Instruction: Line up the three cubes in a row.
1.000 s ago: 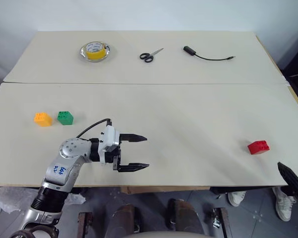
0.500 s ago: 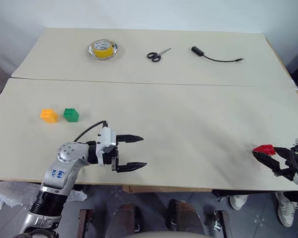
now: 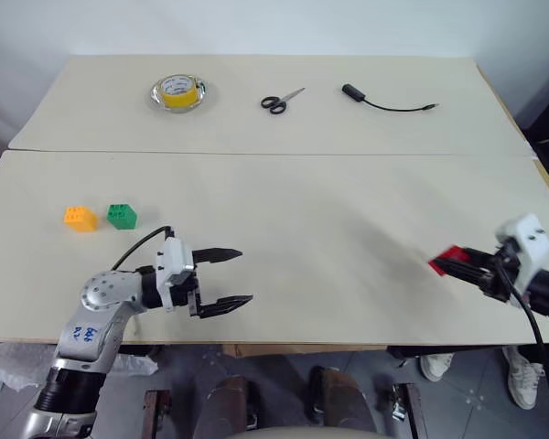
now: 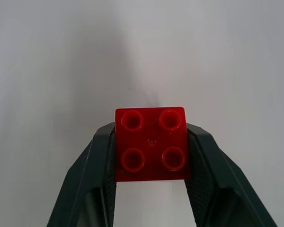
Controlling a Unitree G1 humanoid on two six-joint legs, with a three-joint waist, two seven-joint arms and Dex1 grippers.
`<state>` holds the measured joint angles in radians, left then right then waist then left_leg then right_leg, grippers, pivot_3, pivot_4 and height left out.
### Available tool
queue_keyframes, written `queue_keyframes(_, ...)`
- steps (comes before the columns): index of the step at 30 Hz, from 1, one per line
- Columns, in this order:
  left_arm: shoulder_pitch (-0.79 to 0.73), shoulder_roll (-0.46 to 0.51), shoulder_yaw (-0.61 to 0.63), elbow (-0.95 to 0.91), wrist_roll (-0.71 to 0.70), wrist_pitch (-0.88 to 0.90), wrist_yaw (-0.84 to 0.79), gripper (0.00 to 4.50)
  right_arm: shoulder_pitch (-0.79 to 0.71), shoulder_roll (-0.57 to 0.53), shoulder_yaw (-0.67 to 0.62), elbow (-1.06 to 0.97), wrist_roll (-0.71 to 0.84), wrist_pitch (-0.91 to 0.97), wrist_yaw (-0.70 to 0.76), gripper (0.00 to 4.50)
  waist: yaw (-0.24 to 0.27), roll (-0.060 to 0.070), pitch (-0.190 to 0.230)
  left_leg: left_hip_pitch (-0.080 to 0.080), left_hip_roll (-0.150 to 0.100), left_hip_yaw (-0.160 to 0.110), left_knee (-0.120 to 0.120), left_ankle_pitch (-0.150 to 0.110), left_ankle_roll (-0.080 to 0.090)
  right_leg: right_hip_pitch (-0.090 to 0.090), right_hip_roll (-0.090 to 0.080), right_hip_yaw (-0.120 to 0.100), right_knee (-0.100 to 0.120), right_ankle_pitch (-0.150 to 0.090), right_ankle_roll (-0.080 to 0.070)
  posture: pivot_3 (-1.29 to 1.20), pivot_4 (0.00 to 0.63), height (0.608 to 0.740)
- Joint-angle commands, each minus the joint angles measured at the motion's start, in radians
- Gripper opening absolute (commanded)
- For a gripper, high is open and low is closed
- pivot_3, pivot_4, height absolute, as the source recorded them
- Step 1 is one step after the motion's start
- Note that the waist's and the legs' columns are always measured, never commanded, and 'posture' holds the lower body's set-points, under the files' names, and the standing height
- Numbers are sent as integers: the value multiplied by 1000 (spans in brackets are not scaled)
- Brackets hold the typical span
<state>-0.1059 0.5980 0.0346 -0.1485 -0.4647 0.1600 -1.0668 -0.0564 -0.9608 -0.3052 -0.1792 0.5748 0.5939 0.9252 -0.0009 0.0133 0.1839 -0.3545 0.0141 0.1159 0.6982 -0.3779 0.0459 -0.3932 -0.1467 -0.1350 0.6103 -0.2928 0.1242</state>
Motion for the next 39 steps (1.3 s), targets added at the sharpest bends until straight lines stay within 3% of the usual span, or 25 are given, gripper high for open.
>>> queue_keyframes(1,47,10,51,-34,-15,-9,21,4500,-131,-9,137,-35,-36,-97,147,1506,0,-1,0,0,0,0,0,0,0,0,0,0,0,0,0,0,150,740)
queue_keyframes(5,167,21,116,-61,-17,-15,47,4500,-491,96,476,51,-171,-120,322,1506,-25,-3,2,0,0,1,0,0,0,0,-1,0,-1,0,0,0,150,740)
queue_keyframes(9,204,20,137,-97,-22,-5,70,4500,-615,167,585,168,-247,-145,376,1506,-4,-4,2,-3,0,-5,2,0,0,-1,-2,0,-1,0,-1,0,150,740)
queue_keyframes(15,251,18,174,-139,-26,0,99,4500,-637,228,642,272,-337,-251,399,1506,0,-4,2,-14,-4,-13,5,-1,1,-3,-3,-6,-4,0,0,0,150,740)
queue_keyframes(22,263,20,194,-151,-28,5,117,4500,-630,268,636,306,-386,-278,373,1506,-3,-4,2,-14,-2,-12,5,-1,0,-3,-2,-16,-4,0,0,0,150,740)
queue_keyframes(27,264,19,206,-154,-30,12,126,4500,-617,267,623,284,-394,-310,379,3214,-3,-4,2,-14,-2,-12,5,0,-1,-3,-2,-15,-3,0,0,0,150,740)
queue_keyframes(31,309,-24,311,-147,-34,-21,216,4500,-583,262,510,288,-295,-393,415,4479,-2,-4,2,-15,-2,-13,5,0,-1,-3,-2,-16,-4,0,0,0,150,740)
queue_keyframes(34,378,-106,442,-141,-55,-52,329,4500,-502,312,348,309,-152,-573,465,4479,-1,-5,3,-15,-2,-14,4,0,-1,-1,-2,-18,-6,0,0,0,150,740)
queue_keyframes(39,528,-249,619,-152,-93,-89,470,4500,-312,332,217,251,-23,-578,484,4479,1,-7,3,-14,-2,-17,4,0,0,2,-2,-21,-8,0,0,0,150,740)
